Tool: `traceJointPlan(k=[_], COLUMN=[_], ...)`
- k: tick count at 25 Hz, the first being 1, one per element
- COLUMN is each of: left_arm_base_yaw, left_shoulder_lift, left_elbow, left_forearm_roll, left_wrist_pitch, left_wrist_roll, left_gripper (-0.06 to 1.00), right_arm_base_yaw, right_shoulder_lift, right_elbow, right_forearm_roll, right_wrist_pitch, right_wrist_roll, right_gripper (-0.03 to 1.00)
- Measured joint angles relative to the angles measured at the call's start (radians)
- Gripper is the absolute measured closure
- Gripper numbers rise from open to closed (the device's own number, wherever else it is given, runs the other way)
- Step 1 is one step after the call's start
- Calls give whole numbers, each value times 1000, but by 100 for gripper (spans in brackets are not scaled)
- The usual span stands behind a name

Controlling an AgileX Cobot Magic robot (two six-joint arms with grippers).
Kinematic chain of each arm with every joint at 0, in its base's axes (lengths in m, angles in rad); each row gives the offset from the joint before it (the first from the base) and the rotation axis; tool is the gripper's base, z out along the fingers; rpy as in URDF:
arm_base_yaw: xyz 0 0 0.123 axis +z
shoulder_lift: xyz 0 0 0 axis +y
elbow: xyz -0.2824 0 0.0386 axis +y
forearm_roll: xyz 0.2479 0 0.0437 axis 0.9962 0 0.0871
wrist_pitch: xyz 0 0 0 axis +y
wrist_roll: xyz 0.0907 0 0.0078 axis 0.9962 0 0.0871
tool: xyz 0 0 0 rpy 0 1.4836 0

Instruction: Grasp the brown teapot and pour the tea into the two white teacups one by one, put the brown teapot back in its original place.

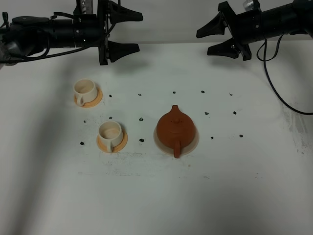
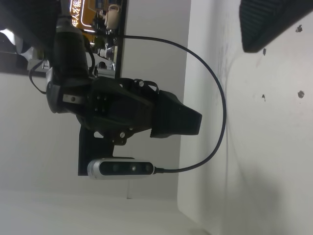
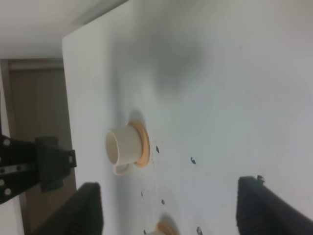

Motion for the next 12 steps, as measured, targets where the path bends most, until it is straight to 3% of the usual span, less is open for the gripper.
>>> traceJointPlan(k=[9, 12], left_arm_base_yaw=[0, 0], left_shoulder_lift=[0, 0], left_elbow=[0, 0], left_forearm_roll=[4, 4], left_wrist_pitch=[0, 0], left_wrist_roll=[2, 53], left_gripper=[19, 19], right_arm_base_yaw=[0, 0], right_shoulder_lift=[0, 0], right_elbow=[0, 0], right_forearm_roll=[-3, -37], right_wrist_pitch=[0, -13], right_wrist_roll=[-2, -45], right_gripper=[38, 38])
